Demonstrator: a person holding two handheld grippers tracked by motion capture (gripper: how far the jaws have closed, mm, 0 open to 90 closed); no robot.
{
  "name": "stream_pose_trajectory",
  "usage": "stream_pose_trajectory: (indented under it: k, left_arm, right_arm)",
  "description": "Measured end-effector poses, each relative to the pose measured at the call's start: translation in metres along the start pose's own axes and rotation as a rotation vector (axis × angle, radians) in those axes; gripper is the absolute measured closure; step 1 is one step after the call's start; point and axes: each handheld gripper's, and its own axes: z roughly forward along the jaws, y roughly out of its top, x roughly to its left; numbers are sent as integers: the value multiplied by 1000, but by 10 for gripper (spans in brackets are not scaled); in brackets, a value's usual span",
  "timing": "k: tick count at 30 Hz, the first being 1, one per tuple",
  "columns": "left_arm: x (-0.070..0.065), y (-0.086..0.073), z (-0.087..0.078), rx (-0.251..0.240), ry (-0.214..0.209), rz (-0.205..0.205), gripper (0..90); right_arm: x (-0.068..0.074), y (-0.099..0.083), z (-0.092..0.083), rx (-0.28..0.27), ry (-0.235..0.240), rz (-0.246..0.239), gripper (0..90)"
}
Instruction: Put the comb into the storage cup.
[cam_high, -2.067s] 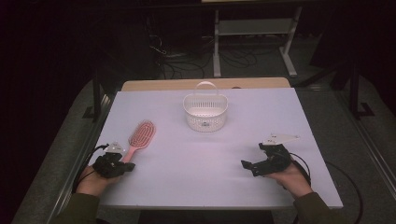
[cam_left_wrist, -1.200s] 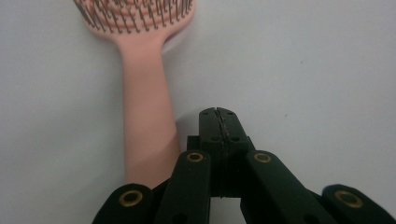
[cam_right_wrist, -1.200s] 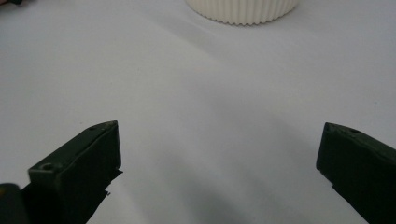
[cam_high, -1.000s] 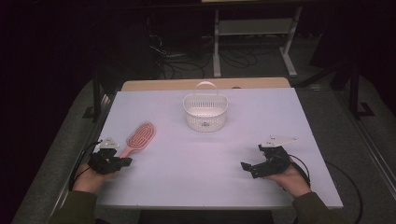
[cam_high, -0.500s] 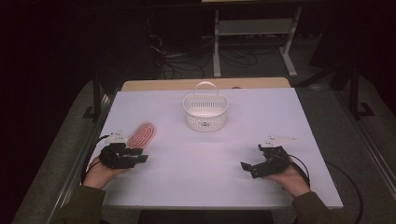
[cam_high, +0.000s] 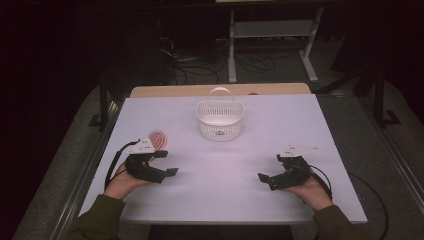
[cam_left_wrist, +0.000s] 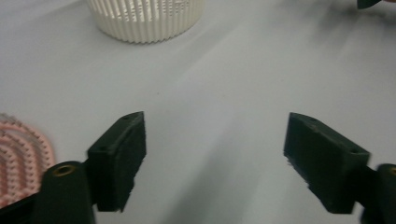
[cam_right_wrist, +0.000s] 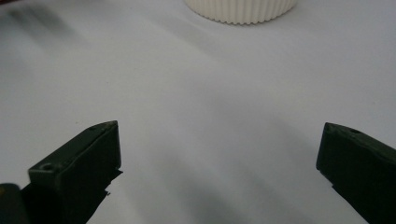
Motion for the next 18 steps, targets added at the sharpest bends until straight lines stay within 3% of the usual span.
stream_pose_trajectory:
  k: [5,8,10,18]
  left_arm:
    - [-5,1,4,-28,-8,15,77]
    - [-7,1,7,-20,-10,29,0]
    - [-8,1,9,-8,6,34,0]
    - [-6,1,12,5,-4,20,0]
  right_arm:
    - [-1,0,0,-1,0,3,0]
    - [-1,0,0,-5,0,5,0]
    - [-1,0,0,-4,2,4,0]
    - [-3,0,0,-6,0,10,0]
